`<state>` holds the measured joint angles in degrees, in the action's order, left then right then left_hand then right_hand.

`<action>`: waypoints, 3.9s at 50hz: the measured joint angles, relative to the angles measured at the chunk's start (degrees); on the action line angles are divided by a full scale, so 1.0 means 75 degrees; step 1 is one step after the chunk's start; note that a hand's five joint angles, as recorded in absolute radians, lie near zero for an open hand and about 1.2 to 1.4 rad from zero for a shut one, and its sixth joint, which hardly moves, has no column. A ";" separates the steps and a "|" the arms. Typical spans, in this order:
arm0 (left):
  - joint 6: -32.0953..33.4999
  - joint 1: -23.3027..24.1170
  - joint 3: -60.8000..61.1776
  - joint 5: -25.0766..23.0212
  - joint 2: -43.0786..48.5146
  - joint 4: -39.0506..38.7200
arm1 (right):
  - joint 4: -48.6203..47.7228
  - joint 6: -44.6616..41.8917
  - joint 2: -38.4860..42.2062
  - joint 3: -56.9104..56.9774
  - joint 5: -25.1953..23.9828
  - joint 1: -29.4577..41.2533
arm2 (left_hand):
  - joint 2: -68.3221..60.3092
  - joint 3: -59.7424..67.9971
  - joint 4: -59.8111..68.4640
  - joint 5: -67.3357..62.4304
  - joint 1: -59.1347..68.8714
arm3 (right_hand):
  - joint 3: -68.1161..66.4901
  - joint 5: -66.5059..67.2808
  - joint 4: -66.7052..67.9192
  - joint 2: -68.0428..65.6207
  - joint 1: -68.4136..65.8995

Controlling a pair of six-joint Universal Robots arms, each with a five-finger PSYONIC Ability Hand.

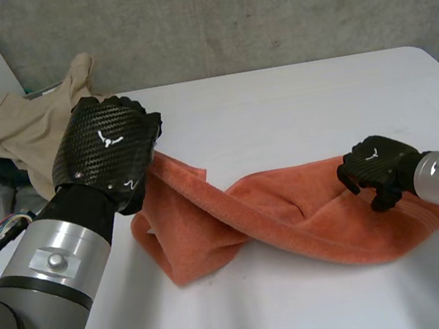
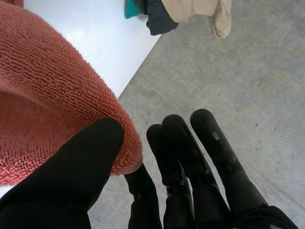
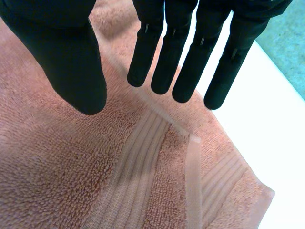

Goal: Fold the laundry.

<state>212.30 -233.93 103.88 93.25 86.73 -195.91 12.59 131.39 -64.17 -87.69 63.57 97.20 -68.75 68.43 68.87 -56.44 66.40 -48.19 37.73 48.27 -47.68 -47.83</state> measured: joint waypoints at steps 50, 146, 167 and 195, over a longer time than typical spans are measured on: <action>0.0011 -0.0024 0.0013 -0.0010 -0.0398 0.0179 | 0.3077 -0.0406 -0.3229 0.0694 0.0420 -0.1036 | 0.0000 0.0000 0.0000 0.0000 0.0000 | -0.2679 0.2548 0.2722 -0.2642 -0.2145; 0.0013 -0.2864 -0.0246 -0.3072 0.3926 -0.0884 | -0.3296 0.0329 -0.0287 -0.2066 0.0677 -0.0913 | 0.6082 -0.6007 -0.6062 0.5701 -0.5791 | -0.2709 0.2612 0.2734 -0.2714 -0.2145; -0.0037 -0.2441 -0.0857 -0.3104 0.4720 -0.0899 | -0.3295 0.0329 -0.0286 -0.2125 0.0676 -0.0897 | 0.2347 -0.2326 -0.2373 0.2089 -0.1738 | -0.2709 0.2613 0.2734 -0.2714 -0.2145; -0.0880 -0.1746 -0.0410 -0.1765 0.0400 0.0726 | 0.1090 -0.0299 -0.3769 -0.0265 0.0680 -0.1416 | 0.0021 -0.0005 -0.0034 0.0060 -0.0018 | -0.2711 0.2614 0.2736 -0.2714 -0.2145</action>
<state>205.70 -247.03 100.80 80.02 89.73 -190.46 20.76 129.15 -92.44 -89.68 68.67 86.57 -68.60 68.40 68.62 -55.99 66.26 -68.52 57.34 68.79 -68.03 -63.92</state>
